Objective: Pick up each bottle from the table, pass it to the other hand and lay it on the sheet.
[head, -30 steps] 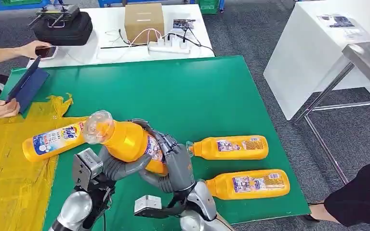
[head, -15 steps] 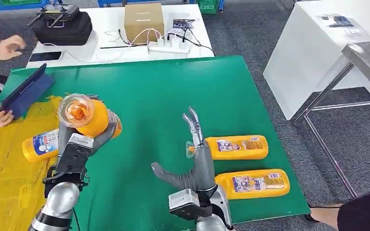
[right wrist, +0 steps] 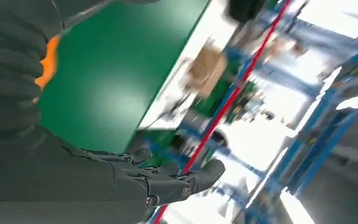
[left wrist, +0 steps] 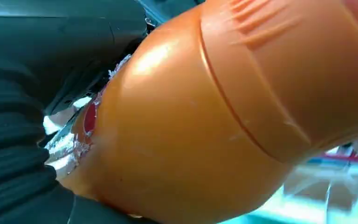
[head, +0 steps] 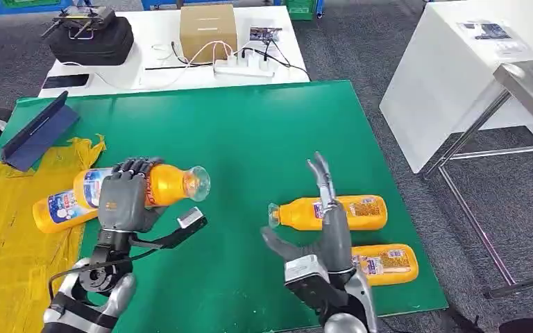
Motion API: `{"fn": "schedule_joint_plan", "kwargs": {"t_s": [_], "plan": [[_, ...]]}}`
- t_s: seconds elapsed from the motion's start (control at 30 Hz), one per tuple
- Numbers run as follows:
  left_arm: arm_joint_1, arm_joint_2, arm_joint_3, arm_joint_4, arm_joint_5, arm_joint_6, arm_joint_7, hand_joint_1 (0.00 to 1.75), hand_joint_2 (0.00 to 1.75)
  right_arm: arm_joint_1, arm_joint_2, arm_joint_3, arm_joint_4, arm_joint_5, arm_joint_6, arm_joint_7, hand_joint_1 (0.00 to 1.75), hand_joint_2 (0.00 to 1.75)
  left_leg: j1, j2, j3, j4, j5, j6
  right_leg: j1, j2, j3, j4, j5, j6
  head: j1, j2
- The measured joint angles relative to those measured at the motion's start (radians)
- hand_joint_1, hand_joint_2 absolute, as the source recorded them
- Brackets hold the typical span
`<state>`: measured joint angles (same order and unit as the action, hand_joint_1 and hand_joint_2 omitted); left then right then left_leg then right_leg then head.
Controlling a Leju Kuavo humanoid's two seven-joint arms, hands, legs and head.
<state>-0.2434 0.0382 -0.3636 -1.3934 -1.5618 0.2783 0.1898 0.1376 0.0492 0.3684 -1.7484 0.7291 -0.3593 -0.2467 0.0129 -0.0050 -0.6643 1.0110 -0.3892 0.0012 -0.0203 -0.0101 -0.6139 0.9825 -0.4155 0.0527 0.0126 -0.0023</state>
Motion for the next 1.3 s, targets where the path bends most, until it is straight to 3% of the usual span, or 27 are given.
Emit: {"fn": "schedule_joint_plan", "kwargs": {"t_s": [0.13, 0.47, 0.93, 1.13, 1.17, 1.2, 1.23, 1.3], "plan": [[-0.057, 0.014, -0.090, 0.158, -0.001, -0.077, 0.137, 1.75, 1.75, 0.036, -0.020, -0.082, -0.036, 0.070, 0.035, 0.097, 0.00, 1.75, 0.000, 0.000, 0.000, 0.000, 0.000, 0.000, 0.000, 0.000, 0.001, 0.000, 0.000, 0.000, 0.000, 0.000], [-0.111, 0.034, -0.149, 0.377, -0.002, -0.087, 0.160, 1.75, 1.75, 0.031, -0.040, -0.183, -0.036, 0.157, 0.034, 0.141, 0.00, 1.75, 0.000, 0.001, 0.000, 0.000, 0.000, 0.000, 0.000, 0.001, 0.001, 0.001, 0.000, 0.000, 0.000, 0.000], [-0.144, 0.056, -0.143, 0.469, -0.002, -0.149, 0.180, 1.75, 1.75, -0.001, -0.048, -0.213, -0.017, 0.222, 0.034, 0.184, 0.00, 1.75, 0.000, 0.001, 0.001, 0.000, 0.001, 0.000, 0.000, 0.001, 0.001, 0.001, 0.000, 0.000, 0.000, 0.000], [-0.199, 0.063, -0.075, 0.569, -0.002, -0.162, 0.267, 1.75, 1.75, -0.040, -0.060, -0.215, 0.042, 0.299, 0.035, 0.231, 0.00, 1.75, 0.000, 0.001, 0.002, 0.000, 0.001, 0.000, 0.000, 0.001, 0.003, 0.001, 0.000, 0.000, 0.000, 0.000], [-0.210, 0.064, -0.067, 0.584, -0.002, -0.161, 0.294, 1.41, 1.75, -0.048, -0.062, -0.215, 0.052, 0.307, 0.041, 0.237, 0.00, 1.75, 0.000, 0.001, 0.002, 0.000, 0.001, 0.000, 0.000, 0.001, 0.003, 0.001, 0.000, 0.000, 0.000, 0.000], [-0.221, 0.065, -0.056, 0.601, -0.002, -0.155, 0.312, 0.42, 1.75, -0.059, -0.064, -0.215, 0.065, 0.315, 0.052, 0.244, 0.00, 1.75, 0.000, 0.001, 0.003, 0.000, 0.001, 0.000, 0.000, 0.001, 0.003, 0.001, 0.000, 0.000, 0.000, 0.000], [-0.232, 0.066, -0.044, 0.621, -0.002, -0.147, 0.326, 0.07, 1.75, -0.070, -0.068, -0.215, 0.082, 0.325, 0.069, 0.254, 0.00, 1.75, 0.000, 0.001, 0.003, 0.000, 0.001, 0.000, 0.001, 0.001, 0.003, 0.001, 0.000, 0.000, 0.000, 0.000], [-0.252, 0.068, -0.017, 0.659, -0.002, -0.131, 0.346, 0.00, 1.75, -0.085, -0.080, -0.212, 0.116, 0.342, 0.106, 0.272, 0.00, 1.75, 0.001, 0.001, 0.002, 0.000, 0.002, 0.001, 0.001, 0.001, 0.003, 0.001, 0.000, 0.000, 0.000, 0.000]]}}
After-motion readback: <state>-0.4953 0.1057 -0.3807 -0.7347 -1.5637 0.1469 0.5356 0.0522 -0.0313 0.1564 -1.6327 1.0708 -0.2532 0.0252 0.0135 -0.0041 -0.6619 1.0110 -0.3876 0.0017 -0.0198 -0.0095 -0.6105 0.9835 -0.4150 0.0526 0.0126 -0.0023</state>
